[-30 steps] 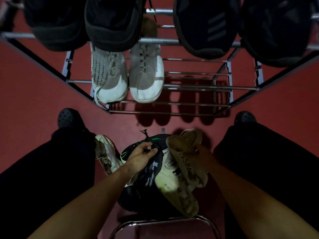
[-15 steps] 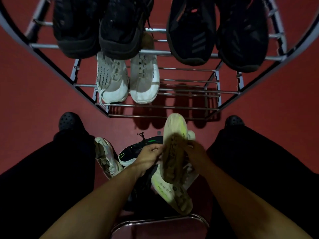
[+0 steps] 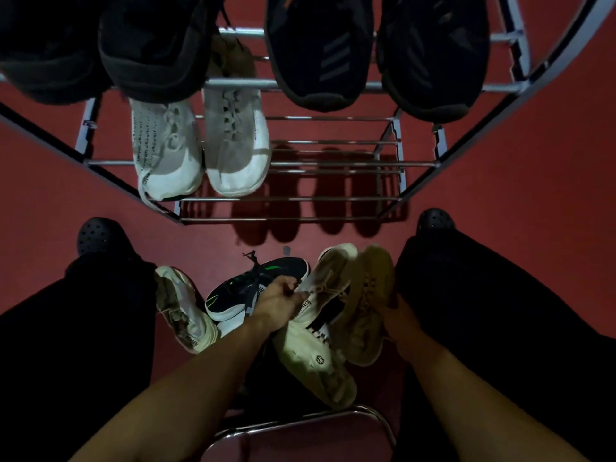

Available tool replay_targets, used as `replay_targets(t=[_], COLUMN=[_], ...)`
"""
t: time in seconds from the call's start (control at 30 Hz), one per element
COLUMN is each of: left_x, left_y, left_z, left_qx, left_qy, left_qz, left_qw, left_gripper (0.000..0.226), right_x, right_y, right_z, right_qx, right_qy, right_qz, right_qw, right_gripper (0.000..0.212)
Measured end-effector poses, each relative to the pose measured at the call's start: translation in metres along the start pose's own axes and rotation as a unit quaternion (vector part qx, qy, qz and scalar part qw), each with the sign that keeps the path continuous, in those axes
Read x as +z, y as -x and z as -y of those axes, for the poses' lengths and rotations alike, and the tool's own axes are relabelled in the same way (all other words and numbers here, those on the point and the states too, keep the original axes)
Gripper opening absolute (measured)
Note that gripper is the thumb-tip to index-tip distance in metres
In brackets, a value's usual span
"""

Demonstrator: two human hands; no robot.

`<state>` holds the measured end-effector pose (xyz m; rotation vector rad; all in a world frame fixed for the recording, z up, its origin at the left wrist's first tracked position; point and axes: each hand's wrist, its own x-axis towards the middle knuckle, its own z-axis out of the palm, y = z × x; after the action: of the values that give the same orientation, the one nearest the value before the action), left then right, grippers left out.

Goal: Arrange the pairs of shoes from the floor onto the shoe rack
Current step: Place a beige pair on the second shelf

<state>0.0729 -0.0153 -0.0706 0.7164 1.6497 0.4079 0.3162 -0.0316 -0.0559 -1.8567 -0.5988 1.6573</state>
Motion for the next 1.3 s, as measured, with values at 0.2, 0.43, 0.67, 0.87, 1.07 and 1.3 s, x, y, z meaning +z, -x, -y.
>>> replay_targets(t=[0.2,0.43,0.67,0.87,1.07,1.3], left_x=[0.02,0.03,0.039,0.047,0.045,0.004], left_y=[-0.029,-0.051,-0.062,-0.055,-0.042,-0.014], left_z=[0.006,0.017,0.02,0.015,0.006,0.002], left_qx=[0.002,0.03,0.02,0.034,0.053,0.021], left_qy=[-0.157,-0.339,-0.397,-0.294,-0.078,0.076], left_qz=[0.044,-0.012,0.01,0.053,0.032,0.032], left_qw=[0.987,0.94,0.918,0.954,0.995,0.996], left_gripper=[0.053,0.042,0.032,0.015,0.015,0.025], right_x=[-0.009,-0.011,-0.013,-0.014,-0.021,0.005], right_y=[-0.024,-0.038,-0.04,-0.037,-0.032,-0.011], right_z=[-0.013,-0.023,-0.03,-0.027,-0.016,0.002], right_qx=[0.03,0.049,0.059,0.066,0.068,0.015], right_qy=[-0.027,-0.017,-0.042,-0.051,-0.11,-0.097], right_qz=[-0.035,-0.012,0.026,0.005,-0.001,0.005], right_qw=[0.999,0.999,0.997,0.996,0.992,0.995], right_gripper=[0.046,0.063,0.073,0.059,0.043,0.046])
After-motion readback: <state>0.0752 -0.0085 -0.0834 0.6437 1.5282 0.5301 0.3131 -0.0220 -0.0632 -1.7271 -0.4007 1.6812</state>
